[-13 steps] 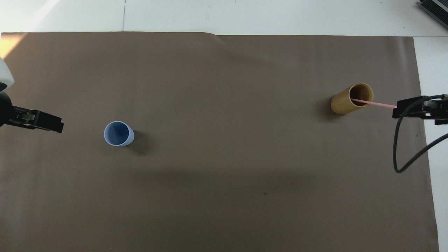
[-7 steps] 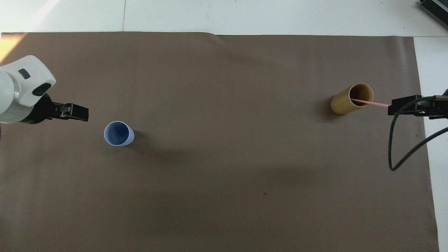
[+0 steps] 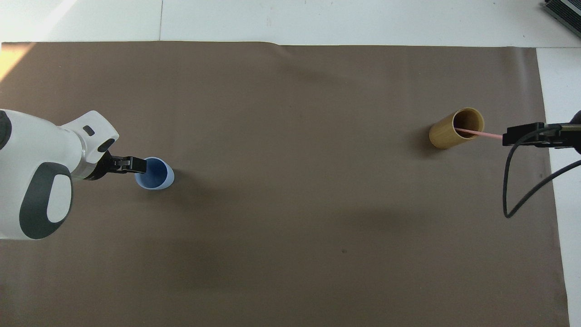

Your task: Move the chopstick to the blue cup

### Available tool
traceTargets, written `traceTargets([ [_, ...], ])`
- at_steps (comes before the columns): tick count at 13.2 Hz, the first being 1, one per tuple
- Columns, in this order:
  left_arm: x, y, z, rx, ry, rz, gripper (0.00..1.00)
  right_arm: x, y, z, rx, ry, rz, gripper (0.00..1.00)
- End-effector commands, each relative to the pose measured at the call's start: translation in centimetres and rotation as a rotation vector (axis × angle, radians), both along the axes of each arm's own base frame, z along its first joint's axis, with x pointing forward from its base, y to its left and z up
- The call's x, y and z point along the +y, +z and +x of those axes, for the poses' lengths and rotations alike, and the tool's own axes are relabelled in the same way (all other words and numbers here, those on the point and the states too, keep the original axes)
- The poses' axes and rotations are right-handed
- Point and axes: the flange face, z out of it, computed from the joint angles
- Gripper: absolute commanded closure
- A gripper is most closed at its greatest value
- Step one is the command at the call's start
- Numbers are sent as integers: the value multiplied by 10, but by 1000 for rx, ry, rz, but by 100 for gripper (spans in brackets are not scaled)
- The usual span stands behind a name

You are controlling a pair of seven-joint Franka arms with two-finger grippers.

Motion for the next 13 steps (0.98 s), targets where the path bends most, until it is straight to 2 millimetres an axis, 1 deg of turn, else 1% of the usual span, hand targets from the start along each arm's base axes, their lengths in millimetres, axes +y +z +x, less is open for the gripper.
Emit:
traceTargets([
  [1, -6, -18, 0, -3, 24, -10, 0, -18, -23, 3, -15, 18, 43, 0],
  [2, -5, -25, 1, -3, 26, -11, 22, -28, -38, 4, -22, 20, 85, 0],
  [3, -5, -29, 3, -13, 21, -13, 51, -39, -52, 4, -29, 27, 93, 0],
  [4, -5, -30, 3, -12, 15, -13, 92, -48, -65, 6, -36, 48, 87, 0],
  [5, -3, -29, 4, -14, 4, -11, 100, -57, -76, 7, -34, 59, 82, 0],
  [7, -5, -29, 5, -10, -4, -11, 100, -75, -98, 9, -37, 45, 113, 0],
  [8, -5, -26, 7, -14, 1, -12, 100, -88, -115, 11, -35, 44, 147, 0],
  [9, -7, -21, 11, -23, -2, -14, 100, -99, -123, 13, -41, 56, 172, 0],
  [10, -12, -17, 12, -17, -12, -11, 100, -99, -128, 13, -38, 55, 181, 0],
  [11, -15, -3, 14, -7, -18, -7, 100, -99, -128, 13, -41, 55, 180, 20],
  [12, -30, 20, 18, 3, -22, -4, 100, -100, -133, 15, -40, 45, 196, 37],
  [13, -54, 45, 20, 3, 0, -4, 100, -102, -138, 17, -49, 27, 237, 51],
])
